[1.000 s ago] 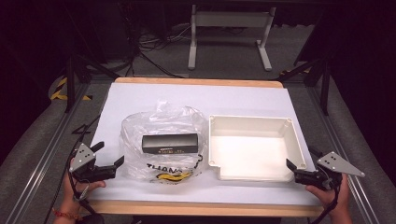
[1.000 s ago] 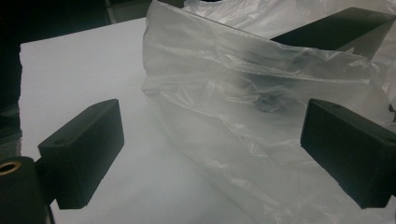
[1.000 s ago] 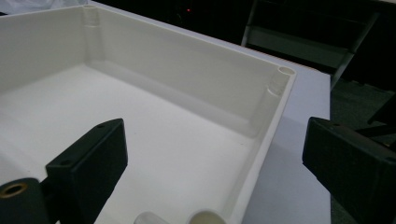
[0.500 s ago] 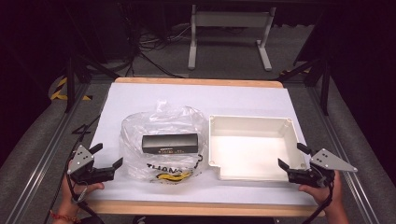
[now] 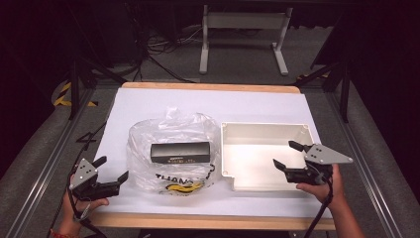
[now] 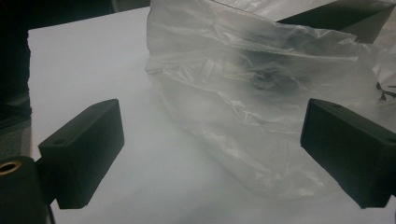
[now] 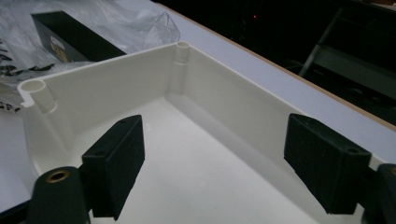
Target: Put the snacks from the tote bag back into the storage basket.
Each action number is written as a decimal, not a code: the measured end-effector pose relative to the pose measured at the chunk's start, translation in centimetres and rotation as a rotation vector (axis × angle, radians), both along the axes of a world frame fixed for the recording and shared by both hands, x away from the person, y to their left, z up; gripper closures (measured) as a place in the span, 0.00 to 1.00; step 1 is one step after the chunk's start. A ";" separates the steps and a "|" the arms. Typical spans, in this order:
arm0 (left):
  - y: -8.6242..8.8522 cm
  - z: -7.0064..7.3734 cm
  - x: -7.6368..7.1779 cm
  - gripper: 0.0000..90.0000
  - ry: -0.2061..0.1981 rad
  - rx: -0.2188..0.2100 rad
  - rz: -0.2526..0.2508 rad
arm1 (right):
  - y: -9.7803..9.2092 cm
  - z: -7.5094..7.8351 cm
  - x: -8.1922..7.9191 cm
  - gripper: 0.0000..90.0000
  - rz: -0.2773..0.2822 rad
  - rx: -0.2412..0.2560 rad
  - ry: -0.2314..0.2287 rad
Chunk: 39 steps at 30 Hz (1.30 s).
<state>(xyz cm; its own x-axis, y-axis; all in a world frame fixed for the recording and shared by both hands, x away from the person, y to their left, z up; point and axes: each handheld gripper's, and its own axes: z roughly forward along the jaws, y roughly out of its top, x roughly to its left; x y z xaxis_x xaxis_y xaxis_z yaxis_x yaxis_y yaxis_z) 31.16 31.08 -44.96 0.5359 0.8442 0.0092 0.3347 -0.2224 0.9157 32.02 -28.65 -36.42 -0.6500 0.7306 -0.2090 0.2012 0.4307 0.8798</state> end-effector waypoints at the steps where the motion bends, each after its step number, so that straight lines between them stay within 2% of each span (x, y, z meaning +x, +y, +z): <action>1: 0.0 0.0 0.0 0.08 -0.001 0.000 -0.002 | 0.0 0.0 0.0 0.21 0.000 0.000 0.000; 2: 0.0 0.0 0.0 0.08 -0.002 -0.002 -0.001 | 0.9 0.2 -0.4 0.20 0.031 -0.034 -0.017; 8: 0.1 0.0 0.0 0.08 0.000 -0.002 -0.007 | 2.0 0.0 0.2 0.22 0.072 -0.030 0.007; 11: 0.0 0.0 0.0 0.08 0.002 -0.005 -0.006 | 3.3 0.4 0.6 0.23 0.111 -0.069 -0.005; 14: 0.0 0.0 0.1 0.08 0.001 -0.003 -0.009 | 4.7 0.8 1.0 0.25 0.162 -0.078 -0.008; 20: 0.0 -0.1 0.0 0.08 0.003 -0.005 -0.010 | 6.8 0.9 2.8 0.30 0.230 -0.075 0.015; 31: -0.1 -0.1 0.1 0.08 0.006 0.002 -0.017 | 9.0 0.4 5.7 0.33 0.270 -0.073 0.050; 39: -0.1 -0.2 0.1 0.08 0.009 0.007 -0.020 | 10.3 0.3 6.9 0.34 0.314 -0.081 0.084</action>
